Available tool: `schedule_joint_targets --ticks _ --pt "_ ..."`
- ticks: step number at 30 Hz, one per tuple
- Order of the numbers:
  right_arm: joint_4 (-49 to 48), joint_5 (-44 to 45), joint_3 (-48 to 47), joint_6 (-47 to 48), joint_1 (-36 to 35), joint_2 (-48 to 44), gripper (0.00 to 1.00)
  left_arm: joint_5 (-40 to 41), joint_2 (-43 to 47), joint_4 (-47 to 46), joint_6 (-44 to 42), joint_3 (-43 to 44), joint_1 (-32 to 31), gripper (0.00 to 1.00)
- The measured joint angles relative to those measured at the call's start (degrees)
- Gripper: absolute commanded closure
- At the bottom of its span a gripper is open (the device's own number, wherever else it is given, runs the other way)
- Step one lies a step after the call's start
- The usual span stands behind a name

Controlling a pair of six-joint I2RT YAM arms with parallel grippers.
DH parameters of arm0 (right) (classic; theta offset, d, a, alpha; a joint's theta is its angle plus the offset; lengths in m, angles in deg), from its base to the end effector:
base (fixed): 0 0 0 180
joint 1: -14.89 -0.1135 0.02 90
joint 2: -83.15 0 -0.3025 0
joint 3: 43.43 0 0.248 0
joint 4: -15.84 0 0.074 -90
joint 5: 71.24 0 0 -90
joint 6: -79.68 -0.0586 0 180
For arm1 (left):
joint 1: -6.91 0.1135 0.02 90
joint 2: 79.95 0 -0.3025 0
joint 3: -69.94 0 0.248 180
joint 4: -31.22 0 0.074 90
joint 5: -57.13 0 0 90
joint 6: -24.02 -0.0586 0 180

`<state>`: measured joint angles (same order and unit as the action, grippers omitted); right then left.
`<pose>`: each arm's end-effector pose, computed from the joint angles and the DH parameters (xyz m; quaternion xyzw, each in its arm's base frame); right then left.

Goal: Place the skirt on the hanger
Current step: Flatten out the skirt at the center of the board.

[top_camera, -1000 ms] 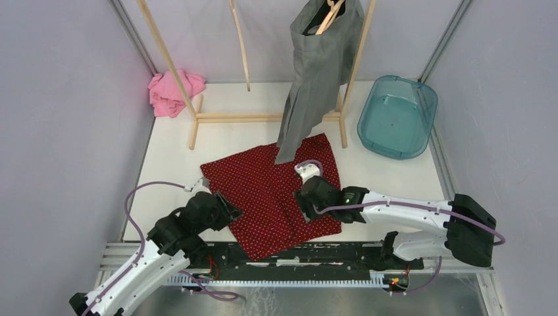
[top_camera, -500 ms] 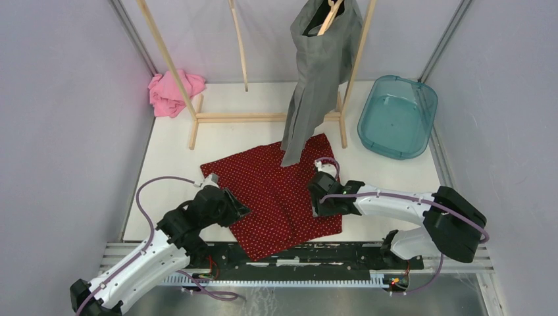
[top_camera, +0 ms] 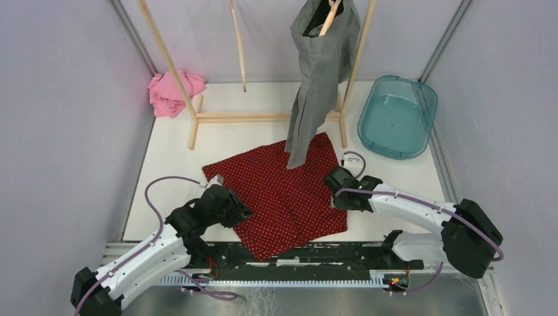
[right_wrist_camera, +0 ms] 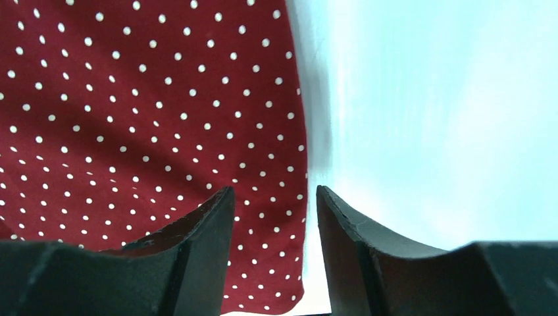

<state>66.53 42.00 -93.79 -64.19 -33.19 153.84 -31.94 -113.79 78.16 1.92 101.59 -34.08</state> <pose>0.1469 0.1290 0.1919 0.0820 0.9632 0.0004 0.2560 0.0786 -0.0671 0.1722 -0.2208 0.9107 -0.2796 0.2092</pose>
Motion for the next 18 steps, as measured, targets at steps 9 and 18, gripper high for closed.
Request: schedule_joint_targets --ticks 9,18 --pt "-0.7 -5.3 -0.7 10.7 0.0 -10.7 0.45 0.4 3.0 0.4 0.0 0.0 0.0 0.59" --pt "-6.1 -15.4 -10.0 19.6 -19.8 4.5 0.49 4.1 3.4 7.0 0.0 1.9 0.0 0.61"
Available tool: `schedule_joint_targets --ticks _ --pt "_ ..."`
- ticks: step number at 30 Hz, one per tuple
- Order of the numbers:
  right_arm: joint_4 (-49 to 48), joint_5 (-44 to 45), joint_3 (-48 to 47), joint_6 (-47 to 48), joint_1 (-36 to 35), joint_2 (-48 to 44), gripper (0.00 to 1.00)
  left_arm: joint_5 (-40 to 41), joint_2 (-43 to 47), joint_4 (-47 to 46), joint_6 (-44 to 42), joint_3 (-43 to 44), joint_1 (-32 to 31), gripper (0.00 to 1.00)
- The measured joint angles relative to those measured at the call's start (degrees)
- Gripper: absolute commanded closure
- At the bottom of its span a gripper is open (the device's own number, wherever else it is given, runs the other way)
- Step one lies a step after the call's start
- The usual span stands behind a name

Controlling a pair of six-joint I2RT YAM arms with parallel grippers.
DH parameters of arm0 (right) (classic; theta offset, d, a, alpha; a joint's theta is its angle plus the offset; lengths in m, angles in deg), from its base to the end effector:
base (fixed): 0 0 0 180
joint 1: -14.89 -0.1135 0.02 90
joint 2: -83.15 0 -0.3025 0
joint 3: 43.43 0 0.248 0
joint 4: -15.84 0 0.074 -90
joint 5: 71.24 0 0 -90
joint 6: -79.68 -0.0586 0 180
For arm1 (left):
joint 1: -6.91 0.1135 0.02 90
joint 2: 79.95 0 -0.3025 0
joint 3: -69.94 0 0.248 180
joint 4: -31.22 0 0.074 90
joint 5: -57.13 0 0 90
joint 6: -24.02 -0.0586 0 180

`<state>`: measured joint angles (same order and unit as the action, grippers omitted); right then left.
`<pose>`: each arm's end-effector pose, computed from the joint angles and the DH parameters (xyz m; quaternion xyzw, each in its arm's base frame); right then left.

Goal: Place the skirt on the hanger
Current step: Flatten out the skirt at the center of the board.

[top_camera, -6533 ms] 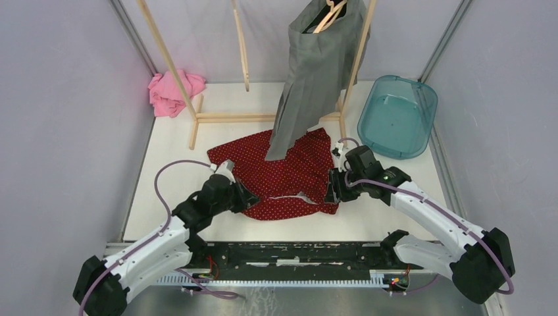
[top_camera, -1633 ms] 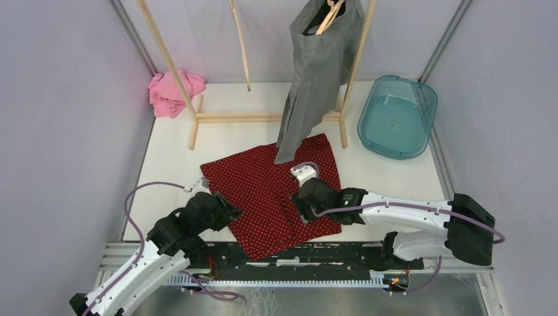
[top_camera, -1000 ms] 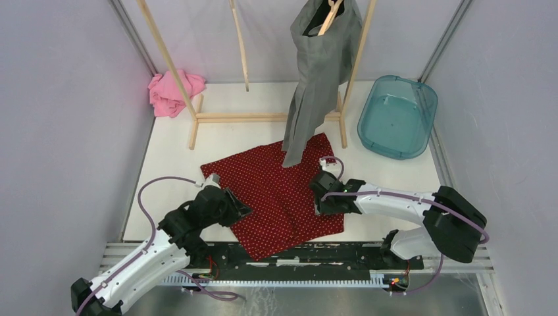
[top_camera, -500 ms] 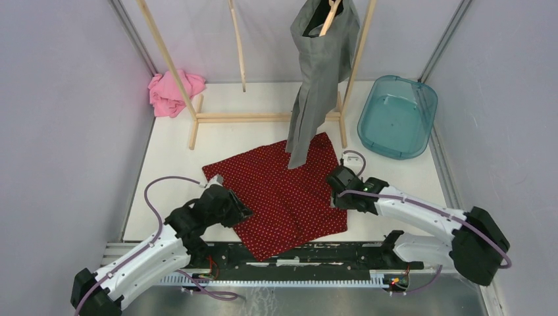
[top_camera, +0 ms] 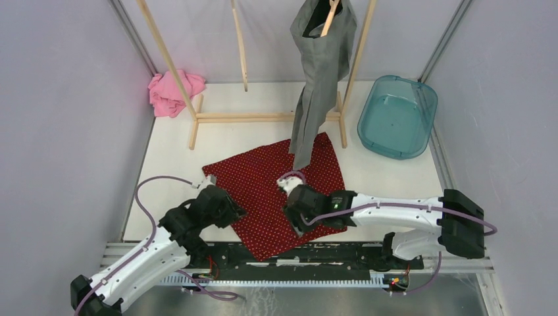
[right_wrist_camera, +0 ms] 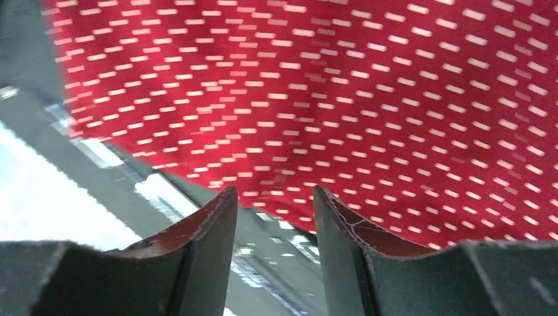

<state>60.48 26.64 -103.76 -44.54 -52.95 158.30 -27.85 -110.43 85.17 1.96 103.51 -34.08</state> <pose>0.1015 0.2279 0.2287 -0.2610 0.9265 0.1626 0.2168 0.0717 -0.0555 0.1776 -0.2336 0.9120 -0.2483 0.2281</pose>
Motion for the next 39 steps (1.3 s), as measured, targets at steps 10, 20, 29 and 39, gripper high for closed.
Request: schedule_joint_targets --ticks 10,20,29,39 --pt "-7.5 -2.4 -8.8 0.0 -10.8 9.3 0.5 7.3 2.8 11.1 3.9 5.6 0.0 0.64" --pt "-20.9 -6.9 -8.9 -1.0 -11.9 22.1 0.44 8.0 4.9 13.6 5.0 5.7 0.0 0.65" --pt "-22.5 -6.8 -11.5 -1.0 -14.6 26.9 0.42 7.9 7.5 14.1 5.0 5.7 0.0 0.67" --pt "-22.0 -2.2 -13.6 -0.2 -16.8 28.9 0.63 8.0 9.3 15.2 5.4 7.5 0.0 0.67"
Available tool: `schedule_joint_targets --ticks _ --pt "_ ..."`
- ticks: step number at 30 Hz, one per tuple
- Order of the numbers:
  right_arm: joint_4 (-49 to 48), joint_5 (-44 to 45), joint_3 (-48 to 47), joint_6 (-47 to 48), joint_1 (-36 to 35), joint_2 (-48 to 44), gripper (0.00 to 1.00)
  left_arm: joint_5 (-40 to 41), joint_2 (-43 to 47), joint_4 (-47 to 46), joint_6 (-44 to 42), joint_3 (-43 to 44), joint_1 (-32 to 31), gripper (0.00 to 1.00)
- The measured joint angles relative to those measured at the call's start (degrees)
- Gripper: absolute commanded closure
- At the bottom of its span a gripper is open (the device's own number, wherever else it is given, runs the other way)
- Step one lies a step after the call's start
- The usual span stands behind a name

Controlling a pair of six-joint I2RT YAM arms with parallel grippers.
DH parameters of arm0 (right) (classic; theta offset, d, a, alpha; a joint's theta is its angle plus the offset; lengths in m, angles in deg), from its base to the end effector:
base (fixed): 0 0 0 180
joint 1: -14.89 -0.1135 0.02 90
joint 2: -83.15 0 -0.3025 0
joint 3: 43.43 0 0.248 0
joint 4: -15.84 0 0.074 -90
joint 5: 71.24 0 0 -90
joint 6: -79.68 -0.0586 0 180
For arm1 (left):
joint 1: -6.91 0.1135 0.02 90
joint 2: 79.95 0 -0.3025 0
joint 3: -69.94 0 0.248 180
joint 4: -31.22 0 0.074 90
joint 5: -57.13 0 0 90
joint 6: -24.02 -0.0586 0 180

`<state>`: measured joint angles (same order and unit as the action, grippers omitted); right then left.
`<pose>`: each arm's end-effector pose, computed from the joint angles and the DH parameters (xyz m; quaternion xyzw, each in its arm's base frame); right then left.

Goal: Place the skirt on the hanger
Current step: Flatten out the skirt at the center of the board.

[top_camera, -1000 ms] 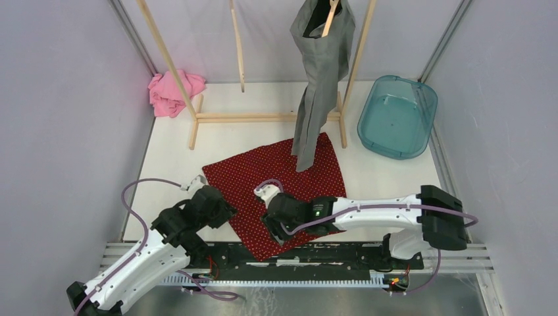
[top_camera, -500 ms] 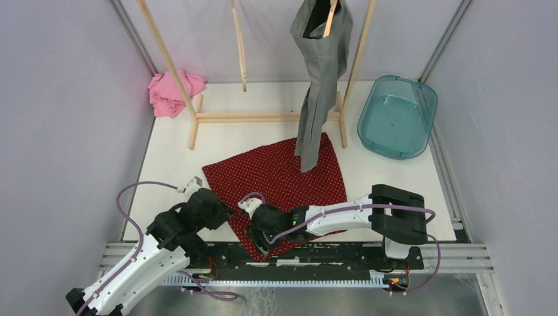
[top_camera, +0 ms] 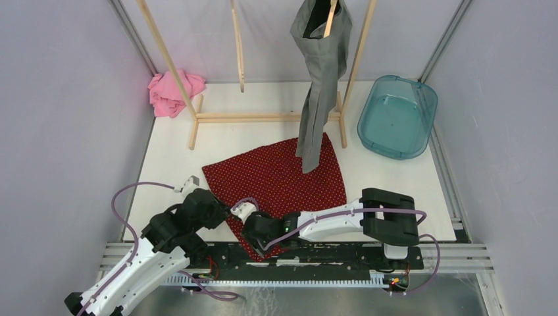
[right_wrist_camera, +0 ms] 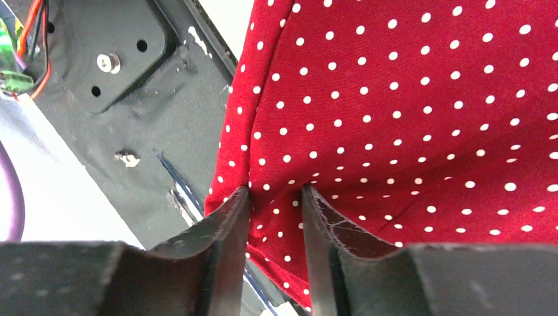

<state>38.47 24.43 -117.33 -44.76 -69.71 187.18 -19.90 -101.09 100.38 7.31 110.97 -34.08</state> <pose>0.0423 0.3856 0.1772 -0.3869 0.8640 0.2511 0.2022 0.0514 -0.0272 0.2076 -0.2969 0.8838 -0.2330 0.2766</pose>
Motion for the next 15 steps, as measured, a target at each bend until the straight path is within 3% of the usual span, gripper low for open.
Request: schedule_joint_targets --ticks 6,9,15 --pt "-3.5 -4.1 -0.6 0.1 -1.3 1.0 0.57 0.0 0.4 0.4 0.0 0.2 0.0 0.67" --pt "-5.9 -7.2 0.2 0.3 -2.7 0.3 0.47 0.0 0.7 0.5 0.0 0.2 0.0 0.67" --pt "-2.9 -8.9 4.3 2.1 -3.5 -8.6 0.37 0.0 -0.8 -0.4 0.0 0.2 0.0 0.67"
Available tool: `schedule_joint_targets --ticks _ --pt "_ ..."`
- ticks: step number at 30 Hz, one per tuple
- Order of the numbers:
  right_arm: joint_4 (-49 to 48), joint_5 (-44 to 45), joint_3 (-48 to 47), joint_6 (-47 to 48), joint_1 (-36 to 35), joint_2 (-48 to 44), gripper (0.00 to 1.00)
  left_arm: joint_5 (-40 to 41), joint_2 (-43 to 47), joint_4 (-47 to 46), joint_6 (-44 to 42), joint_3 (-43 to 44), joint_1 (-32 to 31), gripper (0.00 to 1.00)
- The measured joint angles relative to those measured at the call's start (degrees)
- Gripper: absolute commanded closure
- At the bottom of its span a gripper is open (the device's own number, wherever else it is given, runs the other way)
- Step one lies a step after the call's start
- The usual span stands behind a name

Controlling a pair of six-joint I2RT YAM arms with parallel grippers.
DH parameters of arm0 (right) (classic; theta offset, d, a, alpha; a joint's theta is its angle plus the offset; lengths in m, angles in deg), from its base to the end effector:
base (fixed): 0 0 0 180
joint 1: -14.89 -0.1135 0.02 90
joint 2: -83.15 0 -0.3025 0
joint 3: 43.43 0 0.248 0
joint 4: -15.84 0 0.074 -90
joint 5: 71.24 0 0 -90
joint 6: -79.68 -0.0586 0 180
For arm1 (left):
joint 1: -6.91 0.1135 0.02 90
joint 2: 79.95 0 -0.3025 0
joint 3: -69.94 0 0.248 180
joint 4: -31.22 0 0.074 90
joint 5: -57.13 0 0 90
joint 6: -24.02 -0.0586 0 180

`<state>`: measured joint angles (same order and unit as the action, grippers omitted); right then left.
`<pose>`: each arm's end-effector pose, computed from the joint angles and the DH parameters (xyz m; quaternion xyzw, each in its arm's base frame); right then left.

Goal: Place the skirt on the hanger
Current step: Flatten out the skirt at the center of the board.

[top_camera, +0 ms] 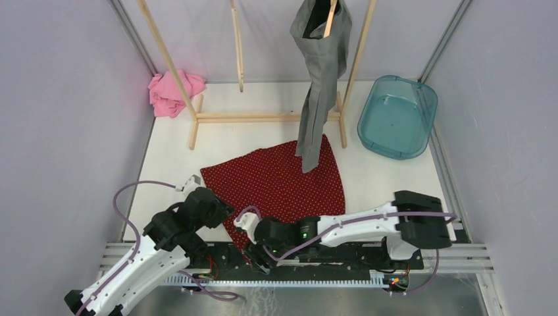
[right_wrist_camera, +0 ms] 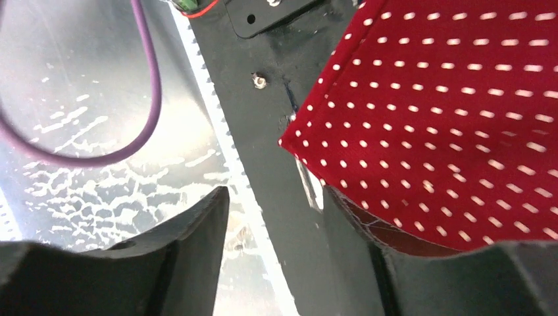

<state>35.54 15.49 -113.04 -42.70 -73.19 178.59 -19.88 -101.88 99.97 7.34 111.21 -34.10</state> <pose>0.0089 0.3646 0.2120 -0.4418 0.8130 0.3414 0.1649 0.0529 -0.0286 0.2091 -0.2970 0.8842 -0.2320 0.2760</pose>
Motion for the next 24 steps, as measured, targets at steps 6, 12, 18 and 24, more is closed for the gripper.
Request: schedule_joint_targets --ticks 6,12,18,24 --pt "8.7 7.1 1.3 0.9 4.7 -15.8 0.35 0.0 -6.2 -3.0 0.0 0.0 0.0 0.66" --pt "15.0 14.4 5.2 -0.5 27.3 -23.3 0.35 0.0 -16.0 -7.5 0.7 0.0 0.0 0.66" --pt "17.1 13.2 10.8 -1.8 42.0 -19.4 0.35 0.1 -27.8 -11.9 2.6 0.1 0.0 0.69" --pt "15.6 10.3 14.3 -3.4 46.7 -13.4 0.34 1.0 -35.9 -17.4 6.3 0.0 0.0 0.68"
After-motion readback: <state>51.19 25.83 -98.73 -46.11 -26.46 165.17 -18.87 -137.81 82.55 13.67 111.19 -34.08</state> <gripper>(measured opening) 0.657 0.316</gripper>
